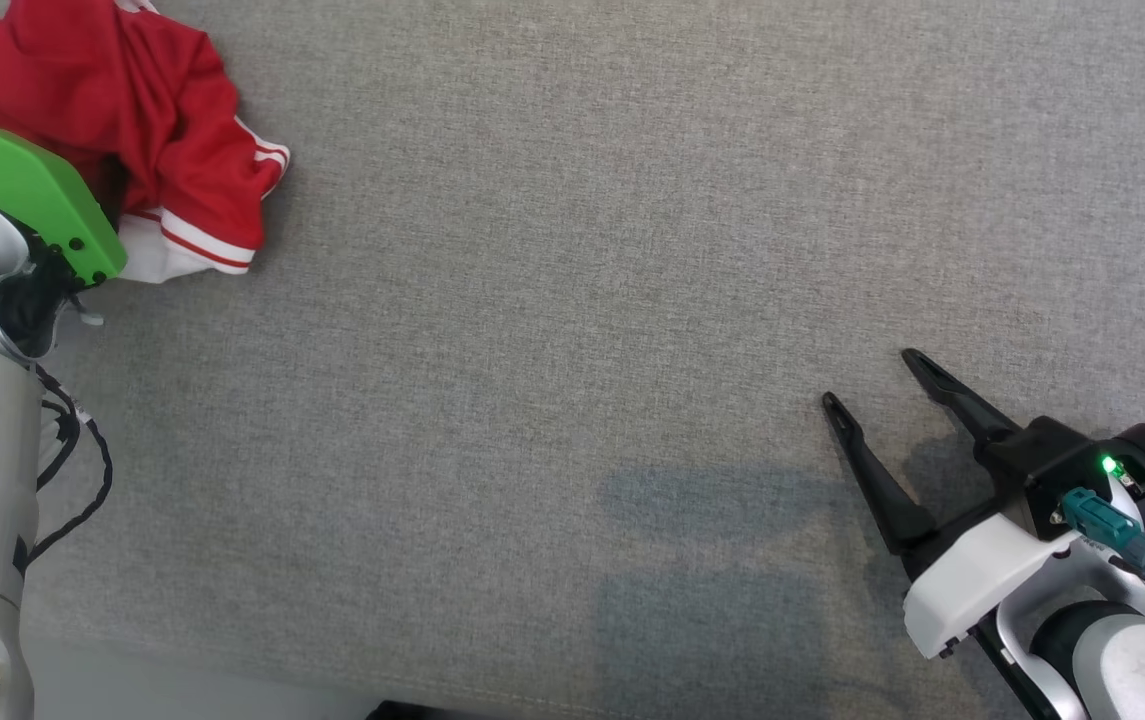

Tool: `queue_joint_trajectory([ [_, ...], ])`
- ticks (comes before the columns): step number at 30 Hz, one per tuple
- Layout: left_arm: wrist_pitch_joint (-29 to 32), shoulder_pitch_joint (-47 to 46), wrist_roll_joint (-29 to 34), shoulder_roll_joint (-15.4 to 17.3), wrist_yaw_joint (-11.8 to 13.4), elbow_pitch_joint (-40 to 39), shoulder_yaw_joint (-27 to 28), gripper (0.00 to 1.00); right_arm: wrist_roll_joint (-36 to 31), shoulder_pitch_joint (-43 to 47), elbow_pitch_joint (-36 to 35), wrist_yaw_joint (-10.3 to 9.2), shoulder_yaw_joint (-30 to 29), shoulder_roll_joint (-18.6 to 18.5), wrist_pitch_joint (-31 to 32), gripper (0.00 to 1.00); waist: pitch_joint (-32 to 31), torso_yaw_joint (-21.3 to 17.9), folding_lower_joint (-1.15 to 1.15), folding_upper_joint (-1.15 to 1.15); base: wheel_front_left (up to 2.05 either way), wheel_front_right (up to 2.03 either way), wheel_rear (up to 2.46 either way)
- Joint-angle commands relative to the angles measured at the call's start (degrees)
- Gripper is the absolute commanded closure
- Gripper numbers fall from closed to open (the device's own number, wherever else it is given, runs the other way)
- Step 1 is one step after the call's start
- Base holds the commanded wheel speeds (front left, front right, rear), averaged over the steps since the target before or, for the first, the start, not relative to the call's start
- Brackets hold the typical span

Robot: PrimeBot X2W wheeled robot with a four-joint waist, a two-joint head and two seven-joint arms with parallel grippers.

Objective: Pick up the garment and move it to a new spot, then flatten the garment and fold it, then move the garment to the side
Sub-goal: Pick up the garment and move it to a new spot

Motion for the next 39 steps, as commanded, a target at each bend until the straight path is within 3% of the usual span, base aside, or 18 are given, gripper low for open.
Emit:
queue_joint_trajectory([
  [1,-1.0,-0.3,0.4,-0.9,0.2,1.0,-0.4,0.68,-0.5,0.1,-0.1,-0.07,0.1,-0.2,0.3,0.00,0.6,-0.5,-0.01,0.00,0.00,0.00,0.00],
  [2,-2.0,-0.4,0.7,-0.8,0.3,1.4,-0.5,1.00,-0.5,-0.1,-0.1,-0.07,0.3,-0.2,0.4,0.00,0.5,-0.6,-0.01,0.00,0.00,0.00,0.00],
  [14,-6.5,-1.1,0.7,-0.5,-0.8,4.7,-1.2,1.00,0.7,-1.6,3.4,-0.07,2.1,0.8,-1.9,0.00,-4.6,-1.2,-0.01,0.00,0.00,0.00,0.00],
  [22,-10.5,-4.1,0.7,0.7,0.6,2.4,-0.4,1.00,2.3,-2.2,8.5,-0.07,3.6,3.9,-5.6,0.00,-11.8,-3.7,-0.01,0.00,0.00,0.00,0.00],
  [35,-9.0,-7.3,3.7,-2.5,-0.2,-10.5,-5.8,1.00,4.3,-2.9,18.5,-0.07,5.9,9.6,-12.7,0.00,-23.1,-13.2,-0.01,0.00,0.00,0.00,0.00],
  [39,-10.2,-5.1,3.0,-6.0,-0.3,-15.7,-7.1,1.00,4.8,-2.6,20.9,-0.06,5.9,10.8,-14.3,0.00,-25.7,-17.6,-0.01,0.00,0.00,0.00,0.00],
])
